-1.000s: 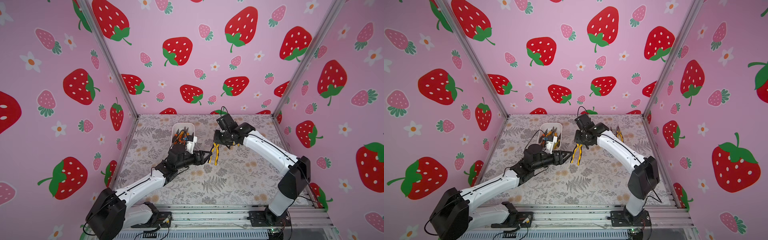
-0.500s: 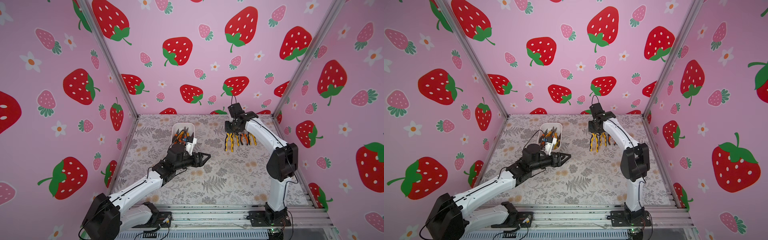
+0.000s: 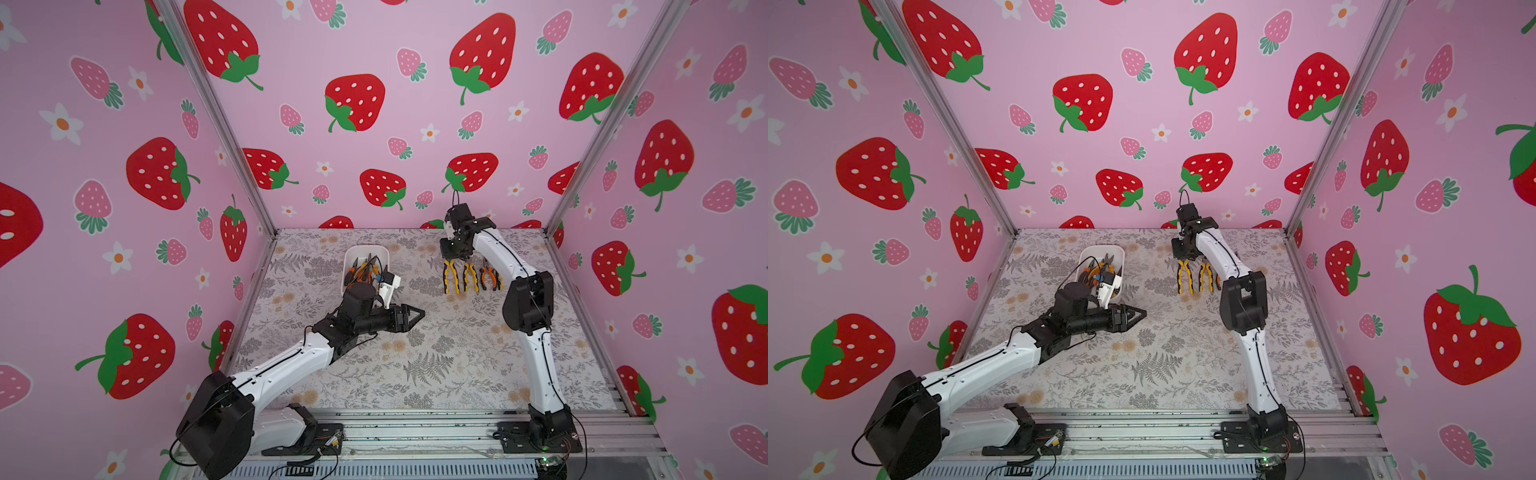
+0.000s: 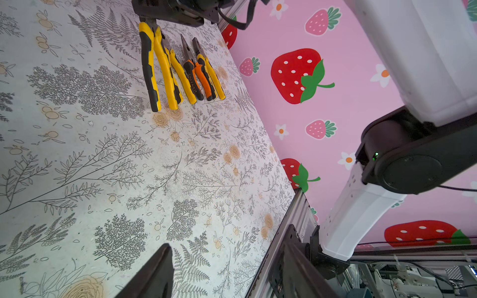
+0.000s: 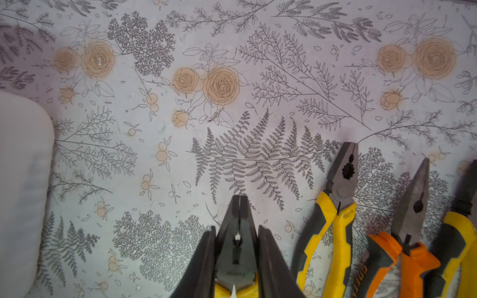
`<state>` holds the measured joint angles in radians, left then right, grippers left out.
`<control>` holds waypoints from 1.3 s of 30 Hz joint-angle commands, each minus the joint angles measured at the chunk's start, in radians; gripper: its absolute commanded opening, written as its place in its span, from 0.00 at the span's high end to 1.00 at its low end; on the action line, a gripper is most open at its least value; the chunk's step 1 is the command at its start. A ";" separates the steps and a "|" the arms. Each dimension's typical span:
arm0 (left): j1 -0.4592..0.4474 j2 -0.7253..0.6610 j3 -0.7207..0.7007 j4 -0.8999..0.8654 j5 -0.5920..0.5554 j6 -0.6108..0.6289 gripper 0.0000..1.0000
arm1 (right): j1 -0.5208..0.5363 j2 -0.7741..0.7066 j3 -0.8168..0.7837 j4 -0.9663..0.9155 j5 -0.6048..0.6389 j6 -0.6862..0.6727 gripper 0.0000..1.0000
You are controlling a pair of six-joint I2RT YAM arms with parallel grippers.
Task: Take the pliers out of the storage box
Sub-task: Place the pliers at the center of the board.
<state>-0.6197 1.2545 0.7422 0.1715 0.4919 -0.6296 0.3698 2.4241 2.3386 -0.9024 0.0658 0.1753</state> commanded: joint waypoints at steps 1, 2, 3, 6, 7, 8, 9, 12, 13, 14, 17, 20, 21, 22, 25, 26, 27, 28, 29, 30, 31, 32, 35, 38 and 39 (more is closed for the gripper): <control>0.012 0.017 0.053 -0.013 0.040 0.028 0.32 | -0.014 0.029 0.079 -0.033 -0.004 -0.009 1.00; 0.016 0.022 0.053 -0.015 0.044 0.028 0.33 | -0.015 0.045 0.095 -0.037 0.003 -0.008 1.00; 0.019 0.024 0.053 -0.014 0.045 0.029 0.33 | -0.017 0.059 0.109 -0.040 0.010 -0.006 1.00; 0.031 0.026 0.044 -0.018 0.041 0.032 0.33 | -0.020 0.088 0.131 -0.037 0.012 -0.003 1.00; 0.037 0.026 0.041 -0.018 0.042 0.033 0.33 | -0.022 0.096 0.137 -0.037 0.014 -0.002 1.00; 0.041 0.026 0.038 -0.019 0.040 0.033 0.32 | -0.023 0.103 0.140 -0.036 0.014 -0.001 1.00; 0.047 0.026 0.035 -0.020 0.039 0.031 0.33 | -0.025 0.109 0.144 -0.035 0.014 0.001 1.00; 0.057 0.025 0.034 -0.032 0.034 0.034 0.33 | -0.032 0.124 0.146 -0.029 0.010 0.007 1.00; 0.061 0.026 0.034 -0.037 0.034 0.037 0.33 | -0.035 0.127 0.148 -0.026 0.007 0.010 1.00; 0.062 0.026 0.034 -0.039 0.034 0.037 0.33 | -0.036 0.132 0.149 -0.024 0.003 0.012 1.00; 0.070 0.032 0.036 -0.038 0.040 0.037 0.32 | -0.039 0.144 0.153 -0.021 0.000 0.016 1.00; 0.072 0.038 0.040 -0.038 0.044 0.037 0.33 | -0.042 0.163 0.167 -0.015 0.005 0.023 1.00; 0.072 0.038 0.040 -0.038 0.045 0.036 0.33 | -0.043 0.170 0.175 -0.016 0.005 0.027 1.00; 0.072 0.037 0.039 -0.038 0.046 0.037 0.33 | -0.043 0.176 0.182 -0.016 0.002 0.029 1.00; 0.074 0.033 0.038 -0.048 0.045 0.042 0.33 | -0.043 0.198 0.204 -0.016 -0.002 0.036 0.94; 0.074 0.031 0.038 -0.051 0.045 0.043 0.33 | -0.043 0.205 0.211 -0.018 0.003 0.039 0.92; 0.077 0.029 0.038 -0.053 0.047 0.044 0.33 | -0.044 0.211 0.215 -0.017 0.006 0.042 0.91; 0.078 0.028 0.037 -0.054 0.047 0.045 0.33 | -0.045 0.216 0.217 -0.015 0.012 0.044 0.90; 0.079 0.027 0.036 -0.055 0.048 0.045 0.33 | -0.045 0.222 0.219 -0.014 0.017 0.046 0.89; 0.080 0.026 0.036 -0.056 0.050 0.045 0.33 | -0.045 0.226 0.221 -0.012 0.021 0.047 0.89; 0.081 0.024 0.036 -0.059 0.050 0.047 0.33 | -0.046 0.230 0.222 -0.010 0.021 0.047 0.89; 0.083 0.022 0.036 -0.059 0.052 0.047 0.33 | -0.046 0.235 0.222 -0.009 0.021 0.049 0.89; 0.087 0.017 0.034 -0.063 0.053 0.048 0.33 | -0.046 0.241 0.223 -0.006 0.026 0.052 0.89; 0.092 0.016 0.034 -0.064 0.056 0.047 0.33 | -0.048 0.244 0.223 0.000 0.039 0.053 0.88; 0.092 0.016 0.033 -0.062 0.056 0.047 0.33 | -0.048 0.245 0.223 0.002 0.044 0.054 0.88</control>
<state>-0.5335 1.2842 0.7528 0.1112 0.5278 -0.5980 0.3302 2.6537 2.5324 -0.9234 0.0845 0.2188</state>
